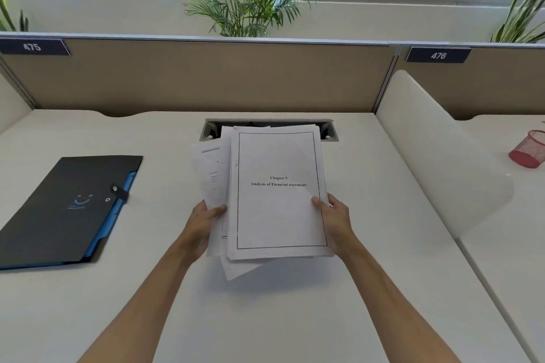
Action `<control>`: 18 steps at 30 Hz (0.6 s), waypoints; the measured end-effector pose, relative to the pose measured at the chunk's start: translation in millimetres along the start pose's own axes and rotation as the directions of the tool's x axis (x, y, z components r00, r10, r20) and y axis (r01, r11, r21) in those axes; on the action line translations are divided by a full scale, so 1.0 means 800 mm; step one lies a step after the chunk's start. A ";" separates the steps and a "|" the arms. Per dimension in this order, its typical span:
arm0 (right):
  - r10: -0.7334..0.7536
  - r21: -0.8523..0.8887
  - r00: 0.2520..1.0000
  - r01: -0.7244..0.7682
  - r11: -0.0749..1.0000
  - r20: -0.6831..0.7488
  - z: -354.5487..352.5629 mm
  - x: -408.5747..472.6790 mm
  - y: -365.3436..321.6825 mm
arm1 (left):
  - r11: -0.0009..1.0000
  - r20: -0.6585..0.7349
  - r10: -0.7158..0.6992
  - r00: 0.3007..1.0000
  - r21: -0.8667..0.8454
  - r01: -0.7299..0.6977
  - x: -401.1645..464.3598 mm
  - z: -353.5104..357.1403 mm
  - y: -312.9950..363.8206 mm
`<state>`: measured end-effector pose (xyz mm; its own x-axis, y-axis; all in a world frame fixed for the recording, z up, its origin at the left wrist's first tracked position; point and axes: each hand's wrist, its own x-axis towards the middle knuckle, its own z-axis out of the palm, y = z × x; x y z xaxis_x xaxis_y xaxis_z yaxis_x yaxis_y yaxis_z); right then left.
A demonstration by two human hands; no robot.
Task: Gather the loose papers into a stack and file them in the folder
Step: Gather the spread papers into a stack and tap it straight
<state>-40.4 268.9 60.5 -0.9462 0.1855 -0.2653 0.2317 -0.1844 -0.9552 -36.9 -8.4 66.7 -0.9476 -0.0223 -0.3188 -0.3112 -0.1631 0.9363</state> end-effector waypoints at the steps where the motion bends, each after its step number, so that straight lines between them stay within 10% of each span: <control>1: 0.001 0.017 1.000 -0.001 1.000 0.004 0.001 0.000 -0.003 | 1.000 0.024 0.010 1.000 -0.024 -0.010 -0.001 0.000 0.005; 18: -0.193 0.050 0.977 0.189 0.981 0.088 0.024 -0.006 -0.036 | 0.993 0.095 0.114 0.989 0.000 -0.115 -0.006 0.016 0.058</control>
<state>-46.8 254.5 91.8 -0.9893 0.1315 -0.0638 0.0374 -0.1941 -0.9803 -47.8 -3.0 113.3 -0.9796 0.0530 -0.1941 -0.2001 -0.1596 0.9667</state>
